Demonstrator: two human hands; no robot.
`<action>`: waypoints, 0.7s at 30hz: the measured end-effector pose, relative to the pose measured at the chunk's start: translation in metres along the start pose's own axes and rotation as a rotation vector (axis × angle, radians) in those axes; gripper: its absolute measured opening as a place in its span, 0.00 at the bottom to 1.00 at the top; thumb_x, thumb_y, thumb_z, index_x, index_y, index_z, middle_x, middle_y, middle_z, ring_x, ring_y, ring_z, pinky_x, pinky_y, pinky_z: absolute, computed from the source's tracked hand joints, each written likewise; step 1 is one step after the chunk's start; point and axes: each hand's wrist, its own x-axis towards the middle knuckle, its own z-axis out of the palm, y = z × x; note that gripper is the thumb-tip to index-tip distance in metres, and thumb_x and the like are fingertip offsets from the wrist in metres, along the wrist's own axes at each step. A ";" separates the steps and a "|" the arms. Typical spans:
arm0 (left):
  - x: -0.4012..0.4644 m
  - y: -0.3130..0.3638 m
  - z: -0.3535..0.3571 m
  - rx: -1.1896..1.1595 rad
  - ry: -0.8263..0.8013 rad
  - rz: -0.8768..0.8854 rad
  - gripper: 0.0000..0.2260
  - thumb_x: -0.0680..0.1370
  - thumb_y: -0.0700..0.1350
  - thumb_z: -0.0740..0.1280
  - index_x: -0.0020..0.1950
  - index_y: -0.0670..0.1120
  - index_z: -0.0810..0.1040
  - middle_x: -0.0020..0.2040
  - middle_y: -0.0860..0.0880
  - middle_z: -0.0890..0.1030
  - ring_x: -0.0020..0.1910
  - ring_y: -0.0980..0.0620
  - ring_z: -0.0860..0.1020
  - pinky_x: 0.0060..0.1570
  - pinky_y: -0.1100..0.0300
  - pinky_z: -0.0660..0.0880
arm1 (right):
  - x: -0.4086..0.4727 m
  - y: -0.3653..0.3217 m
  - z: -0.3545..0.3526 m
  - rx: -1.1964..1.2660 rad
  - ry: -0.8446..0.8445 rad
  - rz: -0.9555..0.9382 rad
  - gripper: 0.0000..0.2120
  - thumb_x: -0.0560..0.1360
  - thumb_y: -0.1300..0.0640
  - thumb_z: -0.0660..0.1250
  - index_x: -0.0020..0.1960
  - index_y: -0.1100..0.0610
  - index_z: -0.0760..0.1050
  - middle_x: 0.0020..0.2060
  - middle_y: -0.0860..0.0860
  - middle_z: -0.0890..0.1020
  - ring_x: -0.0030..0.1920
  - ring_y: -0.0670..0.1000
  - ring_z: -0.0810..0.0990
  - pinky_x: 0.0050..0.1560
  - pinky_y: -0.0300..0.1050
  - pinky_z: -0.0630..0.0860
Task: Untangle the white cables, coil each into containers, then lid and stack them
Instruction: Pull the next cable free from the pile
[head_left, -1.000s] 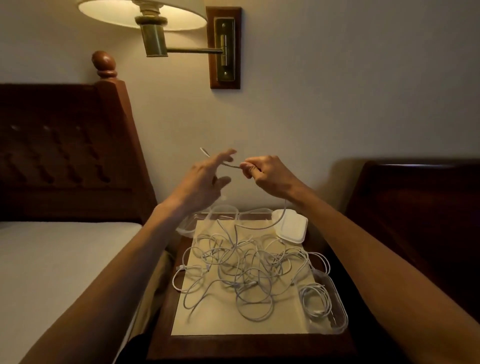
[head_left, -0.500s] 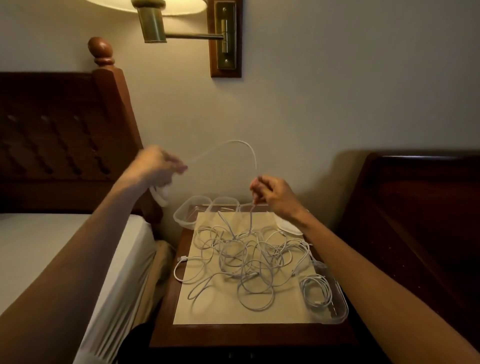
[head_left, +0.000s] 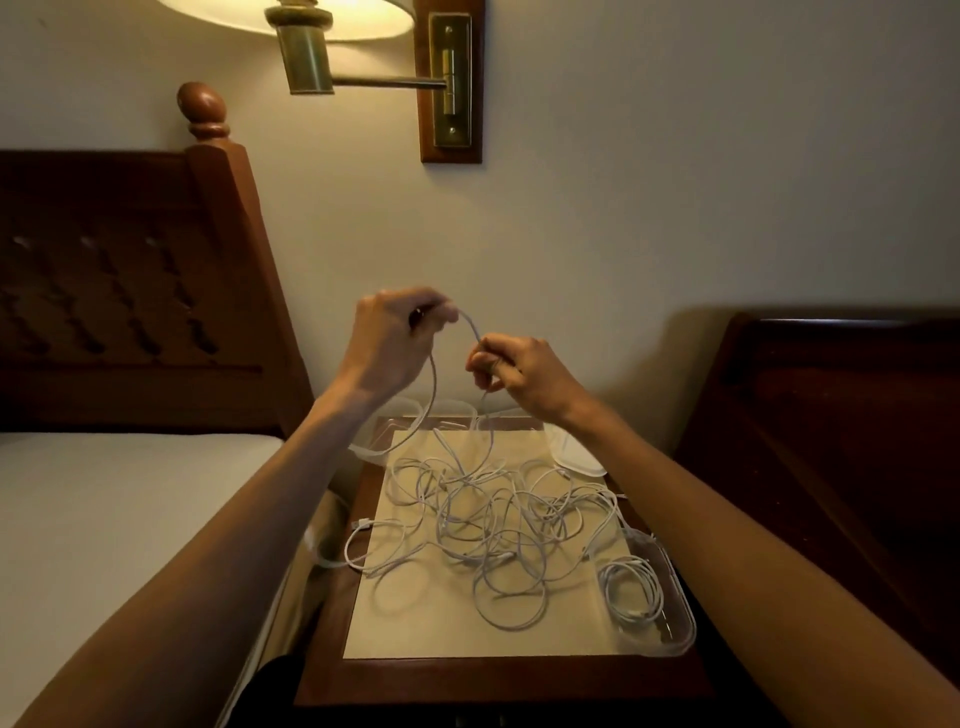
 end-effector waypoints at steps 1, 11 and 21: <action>0.006 0.006 -0.006 -0.034 0.082 -0.002 0.06 0.79 0.43 0.67 0.48 0.45 0.84 0.37 0.55 0.79 0.32 0.65 0.75 0.36 0.69 0.71 | -0.007 0.009 0.011 0.015 -0.006 0.026 0.08 0.81 0.63 0.62 0.46 0.59 0.79 0.36 0.53 0.82 0.36 0.48 0.80 0.42 0.41 0.78; -0.018 -0.028 -0.031 0.193 -0.341 -0.625 0.08 0.80 0.39 0.64 0.54 0.45 0.82 0.50 0.46 0.83 0.34 0.54 0.79 0.32 0.63 0.74 | -0.007 0.029 0.022 0.280 0.188 0.327 0.12 0.82 0.60 0.59 0.44 0.60 0.78 0.31 0.54 0.80 0.31 0.53 0.79 0.39 0.52 0.80; -0.013 -0.005 0.013 0.207 -0.393 -0.161 0.25 0.80 0.42 0.65 0.76 0.51 0.63 0.71 0.48 0.72 0.60 0.45 0.77 0.63 0.53 0.70 | 0.008 0.004 0.000 0.057 0.000 0.181 0.12 0.82 0.58 0.61 0.46 0.63 0.80 0.31 0.56 0.79 0.30 0.50 0.77 0.32 0.36 0.74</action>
